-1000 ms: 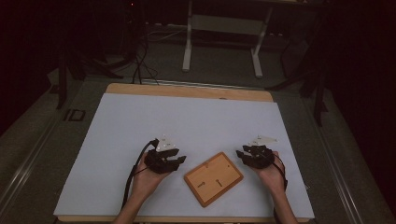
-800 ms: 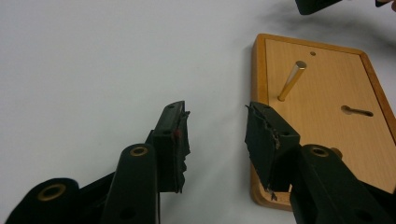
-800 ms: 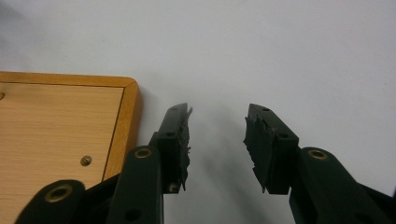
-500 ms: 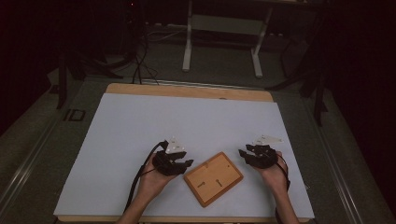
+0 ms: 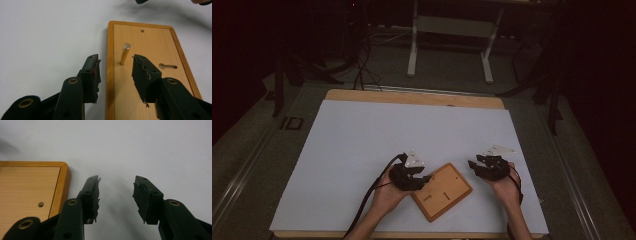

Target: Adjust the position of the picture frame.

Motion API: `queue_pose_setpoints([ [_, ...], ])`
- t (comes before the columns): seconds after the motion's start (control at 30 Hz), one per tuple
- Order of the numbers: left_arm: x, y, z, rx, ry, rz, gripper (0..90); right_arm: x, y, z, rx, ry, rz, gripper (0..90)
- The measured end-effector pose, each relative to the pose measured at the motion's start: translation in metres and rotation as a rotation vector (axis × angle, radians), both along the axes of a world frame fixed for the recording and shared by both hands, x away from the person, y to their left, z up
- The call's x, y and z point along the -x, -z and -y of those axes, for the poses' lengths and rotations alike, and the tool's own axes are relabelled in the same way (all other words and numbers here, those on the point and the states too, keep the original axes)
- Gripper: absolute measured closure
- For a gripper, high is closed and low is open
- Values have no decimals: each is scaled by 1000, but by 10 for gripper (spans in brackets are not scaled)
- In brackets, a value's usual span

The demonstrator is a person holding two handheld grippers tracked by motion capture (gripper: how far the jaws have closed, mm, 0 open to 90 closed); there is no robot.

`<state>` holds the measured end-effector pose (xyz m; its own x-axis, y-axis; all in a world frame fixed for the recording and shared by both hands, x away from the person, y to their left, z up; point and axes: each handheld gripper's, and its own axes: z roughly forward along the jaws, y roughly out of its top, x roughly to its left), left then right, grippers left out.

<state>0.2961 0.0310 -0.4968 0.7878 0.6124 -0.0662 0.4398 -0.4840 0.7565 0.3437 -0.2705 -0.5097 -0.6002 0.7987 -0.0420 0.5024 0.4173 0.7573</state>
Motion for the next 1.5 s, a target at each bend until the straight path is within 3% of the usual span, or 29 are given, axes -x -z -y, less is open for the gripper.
queue_pose_setpoints([
  [0.33,-4,3,14,-15,14,2,602,0,0,1,-1,3,1,538],
  [0.9,-12,22,31,-27,7,-25,784,0,1,2,0,5,3,532],
  [1.3,-8,28,30,26,-46,-11,844,1,3,0,5,-1,-1,532],
  [1.5,-12,27,28,35,-14,-28,848,1,3,0,4,-2,0,533],
])
